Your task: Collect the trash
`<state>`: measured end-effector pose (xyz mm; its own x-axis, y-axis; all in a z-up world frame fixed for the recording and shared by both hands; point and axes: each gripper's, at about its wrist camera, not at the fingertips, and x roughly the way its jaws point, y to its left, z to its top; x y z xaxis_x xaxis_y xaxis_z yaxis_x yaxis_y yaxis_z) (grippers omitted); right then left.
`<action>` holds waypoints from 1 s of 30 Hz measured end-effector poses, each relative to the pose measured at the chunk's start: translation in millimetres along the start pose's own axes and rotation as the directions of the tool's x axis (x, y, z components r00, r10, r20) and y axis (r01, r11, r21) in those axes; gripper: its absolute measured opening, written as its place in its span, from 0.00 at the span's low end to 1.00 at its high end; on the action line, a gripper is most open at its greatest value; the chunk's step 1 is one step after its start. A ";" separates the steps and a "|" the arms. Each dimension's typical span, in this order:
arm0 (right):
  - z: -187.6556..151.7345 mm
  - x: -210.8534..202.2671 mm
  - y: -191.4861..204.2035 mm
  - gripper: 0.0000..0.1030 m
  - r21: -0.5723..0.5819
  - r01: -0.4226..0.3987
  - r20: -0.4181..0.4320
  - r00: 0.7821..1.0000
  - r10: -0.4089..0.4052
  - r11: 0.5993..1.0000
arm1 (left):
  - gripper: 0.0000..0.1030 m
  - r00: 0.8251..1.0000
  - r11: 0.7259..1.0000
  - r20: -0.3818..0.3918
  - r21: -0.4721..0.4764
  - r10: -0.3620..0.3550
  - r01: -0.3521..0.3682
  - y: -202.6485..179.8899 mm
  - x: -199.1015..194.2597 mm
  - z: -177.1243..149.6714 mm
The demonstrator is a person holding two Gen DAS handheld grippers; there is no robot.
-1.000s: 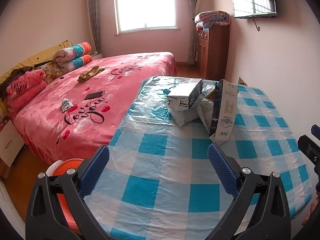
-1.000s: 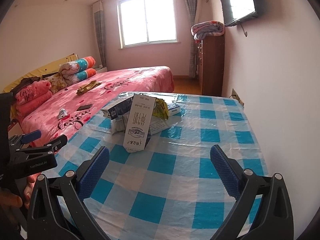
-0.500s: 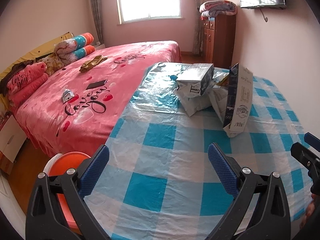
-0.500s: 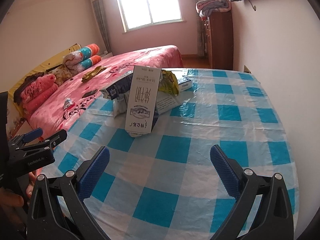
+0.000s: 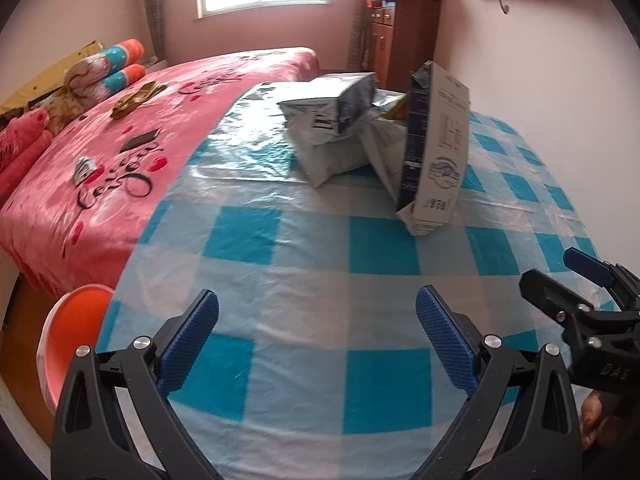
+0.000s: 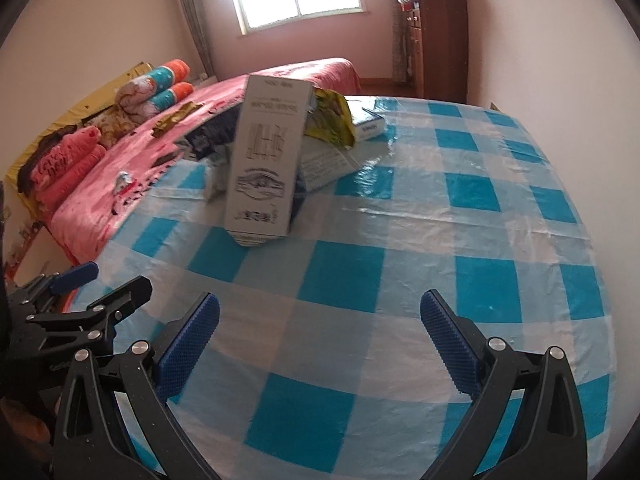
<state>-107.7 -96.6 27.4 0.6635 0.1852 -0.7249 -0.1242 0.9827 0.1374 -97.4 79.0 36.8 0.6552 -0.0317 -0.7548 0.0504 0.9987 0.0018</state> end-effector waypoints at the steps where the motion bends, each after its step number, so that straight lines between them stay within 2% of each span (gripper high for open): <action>1: 0.2 1.9 -2.1 0.96 0.002 0.008 -0.003 1.000 -0.008 1.000 | 0.97 1.000 1.000 0.001 0.008 -0.004 0.004 -2.4 2.1 1.3; 5: 3.7 9.2 -11.9 0.96 0.029 0.013 -0.016 1.000 -0.012 1.000 | 0.97 1.000 0.999 0.010 0.043 -0.006 0.005 -13.0 11.1 9.0; 12: 19.7 19.9 -22.2 0.96 0.074 -0.016 -0.005 1.000 0.016 0.997 | 0.97 0.999 0.992 0.031 0.118 0.039 -0.043 -23.4 30.8 28.2; 20: 46.4 38.7 -25.2 0.96 0.134 -0.124 0.003 0.992 0.125 0.983 | 0.97 0.997 0.986 0.030 0.149 0.067 -0.071 -21.8 45.6 40.3; 26: 65.8 54.3 -20.3 0.96 0.163 -0.218 0.027 0.976 0.216 0.962 | 0.97 0.997 0.986 0.013 0.146 0.079 -0.081 -15.7 53.1 40.8; 30: 78.8 61.7 -13.7 0.92 0.144 -0.259 0.048 0.966 0.255 0.955 | 0.97 0.996 0.986 0.004 0.144 0.084 -0.084 -12.3 57.2 40.5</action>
<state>-7.0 -98.7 33.9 0.6448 0.4290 -0.6326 -0.1845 0.8905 0.4159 -30.0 63.2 20.1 0.6601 0.0521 -0.7493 0.1038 0.9817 0.1597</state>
